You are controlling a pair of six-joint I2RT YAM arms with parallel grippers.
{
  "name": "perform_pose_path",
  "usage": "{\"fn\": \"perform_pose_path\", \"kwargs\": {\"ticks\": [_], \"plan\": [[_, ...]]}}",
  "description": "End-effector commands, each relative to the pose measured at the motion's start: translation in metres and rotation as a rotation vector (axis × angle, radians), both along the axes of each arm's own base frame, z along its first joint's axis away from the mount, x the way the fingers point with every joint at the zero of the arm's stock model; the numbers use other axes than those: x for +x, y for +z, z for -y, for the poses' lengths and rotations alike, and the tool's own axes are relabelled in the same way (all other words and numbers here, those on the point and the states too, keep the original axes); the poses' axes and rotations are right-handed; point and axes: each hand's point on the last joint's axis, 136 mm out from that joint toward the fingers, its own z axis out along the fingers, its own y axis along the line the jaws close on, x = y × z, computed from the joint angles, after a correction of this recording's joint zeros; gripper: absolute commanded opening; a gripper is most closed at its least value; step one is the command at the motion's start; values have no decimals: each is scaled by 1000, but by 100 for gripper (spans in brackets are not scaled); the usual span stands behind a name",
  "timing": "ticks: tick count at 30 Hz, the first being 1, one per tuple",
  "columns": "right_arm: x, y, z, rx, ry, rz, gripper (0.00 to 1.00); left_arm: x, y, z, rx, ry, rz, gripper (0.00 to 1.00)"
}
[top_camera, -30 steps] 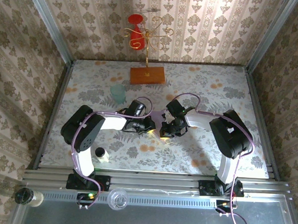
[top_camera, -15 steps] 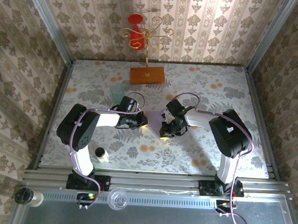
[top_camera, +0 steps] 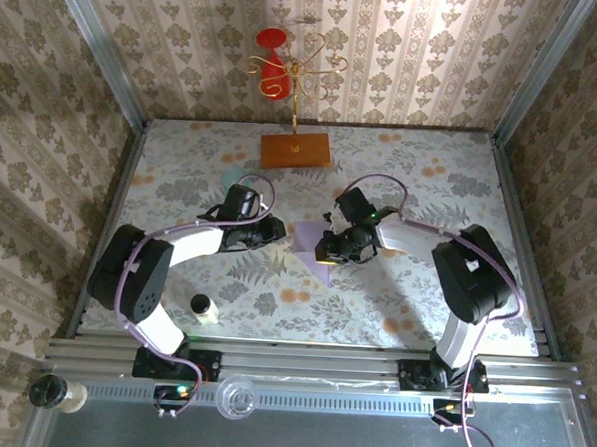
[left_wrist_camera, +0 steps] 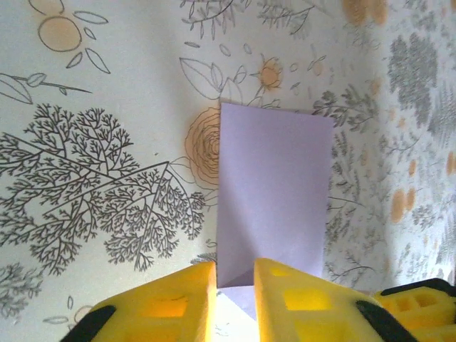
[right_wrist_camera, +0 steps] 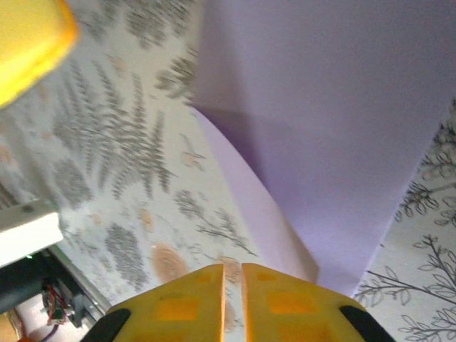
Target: Fold a paper plane with a square sheet of paper (pick it up from the middle)
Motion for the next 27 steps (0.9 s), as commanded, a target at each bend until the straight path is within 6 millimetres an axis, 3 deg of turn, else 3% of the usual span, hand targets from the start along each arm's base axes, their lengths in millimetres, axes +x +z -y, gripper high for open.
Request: {"fn": "perform_pose_path", "kwargs": {"ticks": [1, 5, 9, 21, 27], "plan": [[9, -2, 1, 35, -122, -11, 18, -13, -3, 0, -1, 9, -24, 29], [10, -17, 1, 44, -168, -51, 21, -22, -5, 14, -72, 4, -60, 41], [12, -28, 8, 2, -183, -58, 22, -25, -10, 23, -141, 7, -105, 46], [12, -53, 24, -54, -185, -98, 24, -32, -25, 23, -117, 53, -194, 48], [7, -62, 26, -70, -182, -125, 23, -34, -26, 29, -114, 43, -212, 42]]}}
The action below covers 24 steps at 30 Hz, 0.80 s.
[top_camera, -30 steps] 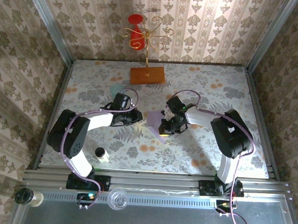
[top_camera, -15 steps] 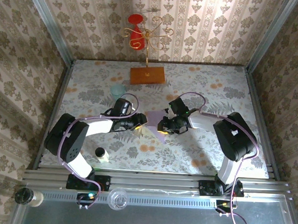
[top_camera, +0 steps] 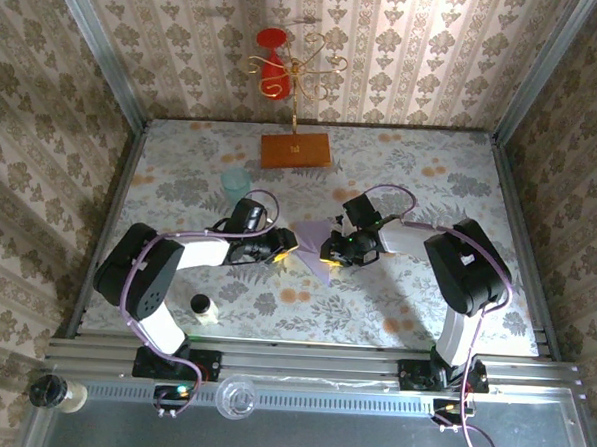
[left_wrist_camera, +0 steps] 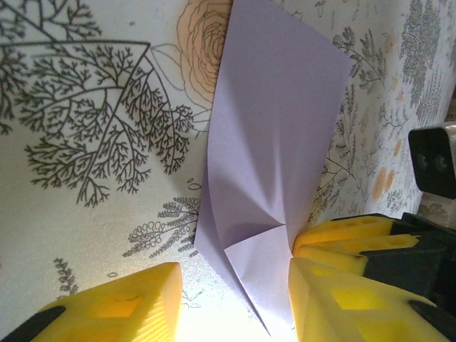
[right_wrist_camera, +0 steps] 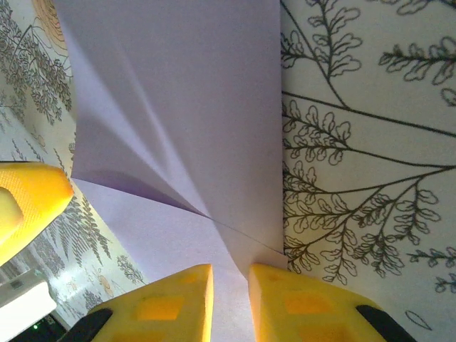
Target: Fold a paper plane with a square sheet of paper (pick it up from the middle)
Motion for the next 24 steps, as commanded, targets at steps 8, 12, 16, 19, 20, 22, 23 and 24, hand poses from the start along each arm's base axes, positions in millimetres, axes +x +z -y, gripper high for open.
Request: {"fn": "perform_pose_path", "kwargs": {"ticks": [8, 12, 16, 19, 20, 22, 23, 24], "plan": [[-7, -23, 11, -51, 3, -48, 23, -2, -5, 17, -12, -26, -52, 33], [-8, -24, 10, -42, 7, -49, 23, 0, -7, 19, -24, -31, -58, 32], [-8, -25, 8, -34, 10, -51, 23, 5, -3, 22, -80, -22, -54, 28], [-8, -26, 9, -34, 9, -54, 23, 8, -2, 23, -109, -17, -56, 27], [-8, -26, 9, -35, 10, -53, 23, 8, -3, 24, -111, -20, -60, 27], [-8, -27, 9, -35, 10, -55, 23, 9, -5, 24, -113, -22, -65, 27], [-8, -27, 9, -34, 11, -53, 23, 9, -5, 24, -117, -24, -64, 27], [-9, -27, 9, -34, 11, -55, 23, 10, -5, 25, -125, -24, -62, 27]]}}
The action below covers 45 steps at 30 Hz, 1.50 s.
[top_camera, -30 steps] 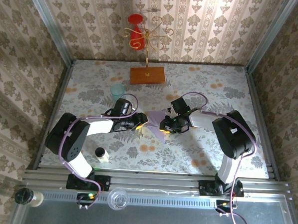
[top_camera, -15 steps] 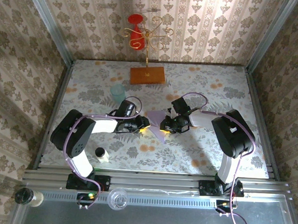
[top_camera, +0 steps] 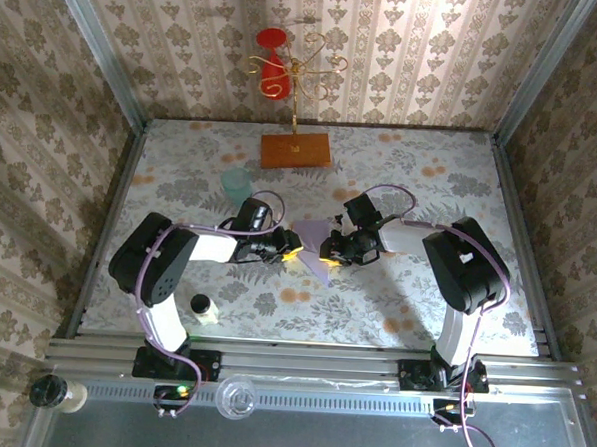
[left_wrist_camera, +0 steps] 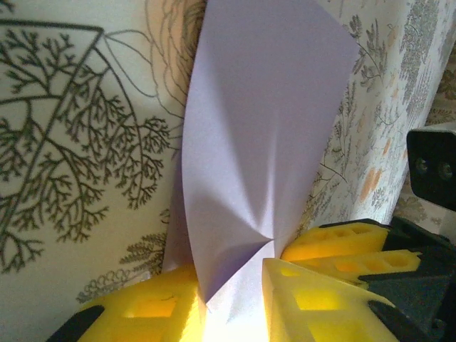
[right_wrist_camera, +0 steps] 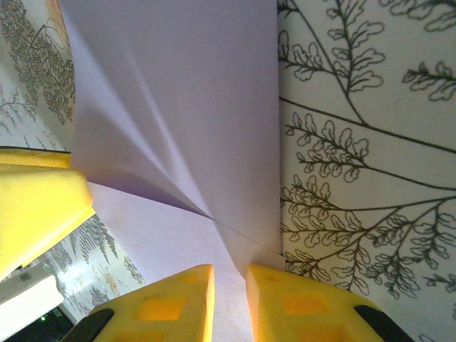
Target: Fold a paper plane with a square sheet of paper (pick it up from the middle)
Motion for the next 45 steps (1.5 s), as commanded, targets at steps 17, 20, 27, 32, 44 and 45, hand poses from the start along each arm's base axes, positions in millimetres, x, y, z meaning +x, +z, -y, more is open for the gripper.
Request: {"fn": "perform_pose_path", "kwargs": {"ticks": [17, 20, 27, 32, 44, 45], "plan": [[-10, -28, 15, -70, -6, -60, 23, 3, 12, 15, -118, -155, 27, 24], [-11, -29, 15, -71, -7, -61, 23, 0, 9, 14, -101, -173, 15, 24], [-11, -26, 13, -52, 4, -55, 24, -6, 1, 9, -47, -203, -19, 23], [-9, -20, 10, -37, 24, -34, 26, -4, 4, 8, -37, -199, -11, 18], [15, 47, 30, -126, 44, 283, 45, 11, 20, -2, 46, -86, 62, 5], [16, 48, 36, -163, 45, 309, 45, 12, 20, -1, 53, -75, 66, 5]]}}
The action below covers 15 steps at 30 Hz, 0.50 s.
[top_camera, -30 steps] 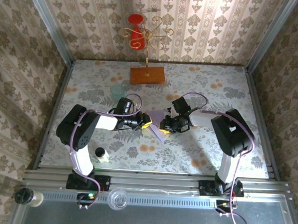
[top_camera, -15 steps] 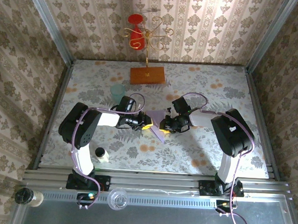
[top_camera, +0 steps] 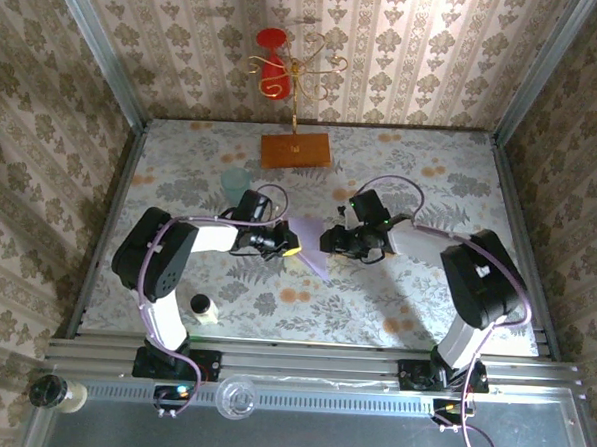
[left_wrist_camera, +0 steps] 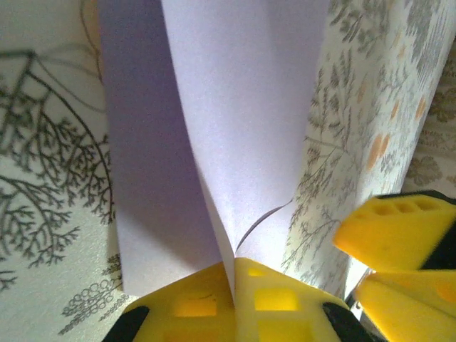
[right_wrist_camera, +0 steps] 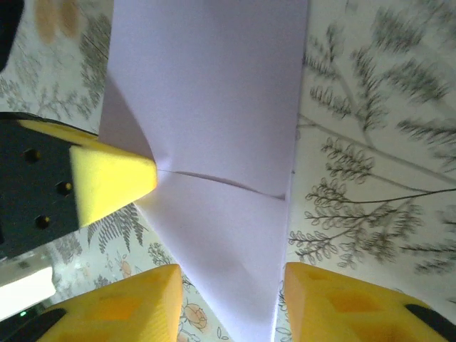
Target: Fold a paper plane with a square sheet of paper (pick it up from the middle)
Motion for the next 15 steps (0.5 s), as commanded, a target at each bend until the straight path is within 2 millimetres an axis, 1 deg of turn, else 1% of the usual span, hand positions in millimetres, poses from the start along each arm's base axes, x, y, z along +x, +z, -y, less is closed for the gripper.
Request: {"fn": "perform_pose_path", "kwargs": {"ticks": [1, 3, 5, 8, 11, 13, 15], "plan": [[5, 6, 30, -157, -15, 116, 45, 9, 13, 0, 33, 61, 53, 5], [4, 7, 44, -238, -19, 157, 45, 11, 13, 3, 41, 82, 51, 5], [2, 10, 50, -291, -3, 201, 45, 12, 13, 6, 42, 97, 47, 5], [-5, 15, 49, -365, 64, 278, 45, 14, 13, 8, 57, 108, 47, 5], [-13, 20, 38, -437, 146, 358, 45, 14, 16, 10, 77, 102, 47, 5], [-18, 23, 24, -463, 207, 404, 46, 13, 16, 11, 90, 101, 39, 5], [-23, 21, 9, -497, 268, 439, 47, 13, 18, 12, 90, 101, 37, 5]]}}
